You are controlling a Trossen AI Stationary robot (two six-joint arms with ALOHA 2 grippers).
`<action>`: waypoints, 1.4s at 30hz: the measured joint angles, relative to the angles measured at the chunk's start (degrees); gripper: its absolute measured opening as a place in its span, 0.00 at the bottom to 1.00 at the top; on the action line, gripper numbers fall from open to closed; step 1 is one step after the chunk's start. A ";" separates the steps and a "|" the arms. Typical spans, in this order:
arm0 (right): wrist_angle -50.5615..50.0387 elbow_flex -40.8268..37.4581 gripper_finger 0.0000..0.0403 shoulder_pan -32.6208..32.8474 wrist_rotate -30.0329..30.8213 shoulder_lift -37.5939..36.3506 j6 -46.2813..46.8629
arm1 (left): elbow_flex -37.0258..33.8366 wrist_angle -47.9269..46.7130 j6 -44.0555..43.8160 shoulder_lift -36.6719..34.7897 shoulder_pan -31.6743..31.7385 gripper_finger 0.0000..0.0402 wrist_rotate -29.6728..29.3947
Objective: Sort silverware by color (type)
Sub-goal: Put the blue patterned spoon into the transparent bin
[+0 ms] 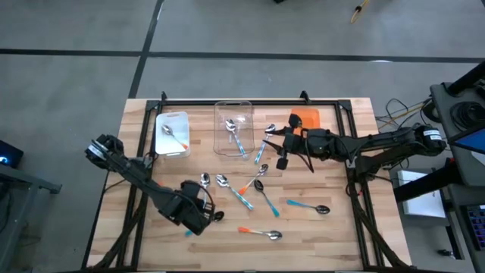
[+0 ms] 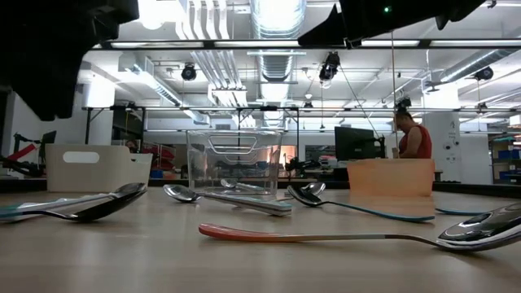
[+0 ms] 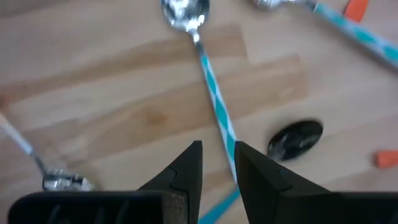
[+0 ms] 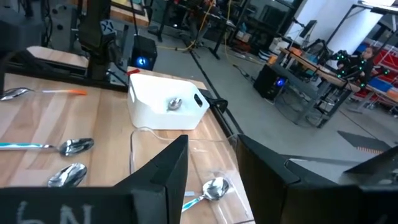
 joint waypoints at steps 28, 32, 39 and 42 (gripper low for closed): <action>-0.50 -0.19 0.32 0.00 -0.02 0.38 1.55 | -12.52 14.37 3.08 3.67 3.02 0.43 -9.11; -0.57 -0.26 0.32 0.00 -0.02 1.14 1.51 | -12.52 17.13 7.13 5.51 3.02 0.42 -10.38; -0.13 -0.26 0.32 -0.66 0.03 2.26 1.54 | -12.52 18.61 7.65 7.66 3.02 0.42 -10.53; -0.32 -0.26 0.32 -0.74 0.00 2.68 1.51 | -12.52 18.64 7.41 7.72 3.02 0.42 -10.53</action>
